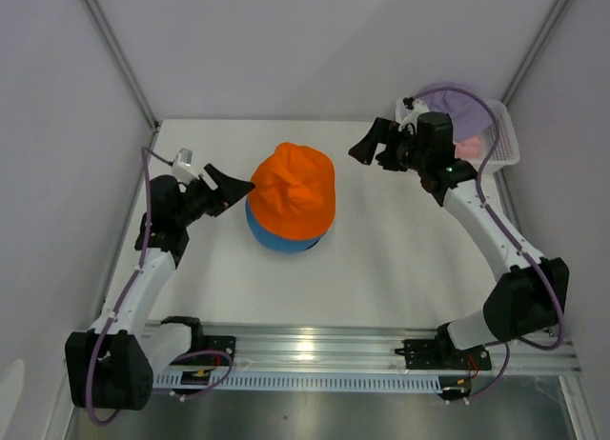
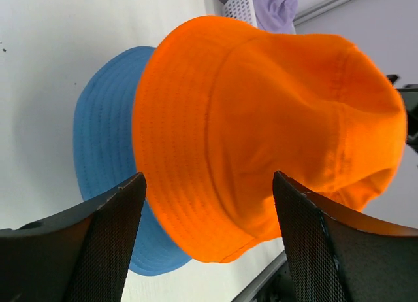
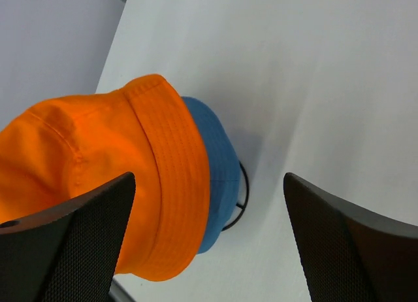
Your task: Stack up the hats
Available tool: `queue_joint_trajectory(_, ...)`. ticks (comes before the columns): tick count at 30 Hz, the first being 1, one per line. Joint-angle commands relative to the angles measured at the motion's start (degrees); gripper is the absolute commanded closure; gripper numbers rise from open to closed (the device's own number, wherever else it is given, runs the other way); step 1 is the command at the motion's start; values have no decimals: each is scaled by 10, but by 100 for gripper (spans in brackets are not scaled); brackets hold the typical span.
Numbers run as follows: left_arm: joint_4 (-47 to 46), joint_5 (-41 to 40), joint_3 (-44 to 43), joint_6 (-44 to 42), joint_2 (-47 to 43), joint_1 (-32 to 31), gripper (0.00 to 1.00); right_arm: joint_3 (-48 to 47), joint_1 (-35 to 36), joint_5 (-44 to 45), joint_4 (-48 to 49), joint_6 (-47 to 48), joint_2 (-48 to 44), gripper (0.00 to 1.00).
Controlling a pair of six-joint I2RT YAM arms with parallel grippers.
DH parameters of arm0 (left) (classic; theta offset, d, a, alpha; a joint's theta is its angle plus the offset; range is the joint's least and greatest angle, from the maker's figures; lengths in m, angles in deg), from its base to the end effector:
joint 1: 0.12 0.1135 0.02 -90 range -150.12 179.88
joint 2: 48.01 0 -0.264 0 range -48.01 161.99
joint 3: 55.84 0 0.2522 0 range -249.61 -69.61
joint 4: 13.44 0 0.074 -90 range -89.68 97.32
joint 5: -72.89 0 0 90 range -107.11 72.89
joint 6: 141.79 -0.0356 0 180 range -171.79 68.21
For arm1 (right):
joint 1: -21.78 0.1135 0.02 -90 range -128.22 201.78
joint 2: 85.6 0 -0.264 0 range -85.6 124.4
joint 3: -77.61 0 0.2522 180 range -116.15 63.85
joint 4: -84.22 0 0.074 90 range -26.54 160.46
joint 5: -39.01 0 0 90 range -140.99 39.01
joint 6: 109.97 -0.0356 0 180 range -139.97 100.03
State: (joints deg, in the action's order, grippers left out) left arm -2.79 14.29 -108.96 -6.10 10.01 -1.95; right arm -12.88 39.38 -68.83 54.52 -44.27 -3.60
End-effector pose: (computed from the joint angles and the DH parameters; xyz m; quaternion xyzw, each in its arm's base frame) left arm 0.2313 -0.0259 0.2879 -0.1344 0.7722 -0.4319 0.4462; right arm 0.3144 0.1112 0.3731 -0.0398 0.8189 0.3190 0.4754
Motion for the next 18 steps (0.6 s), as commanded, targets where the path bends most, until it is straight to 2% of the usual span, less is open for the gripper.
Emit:
queue_joint_trajectory(1,-70,31,15,8,10,16,19,25,-2,-95,117,-73,33,3)
queue_joint_trajectory(3,-74,41,18,8,16,16,21,51,-1,-112,188,-98,47,7)
queue_joint_trajectory(7,-82,65,22,7,34,39,25,69,0,-123,266,-147,96,9)
queue_joint_trajectory(13,-114,93,15,16,66,40,25,83,8,-190,388,-214,162,15)
queue_joint_trajectory(18,-138,118,15,23,101,41,25,83,10,-205,403,-232,193,17)
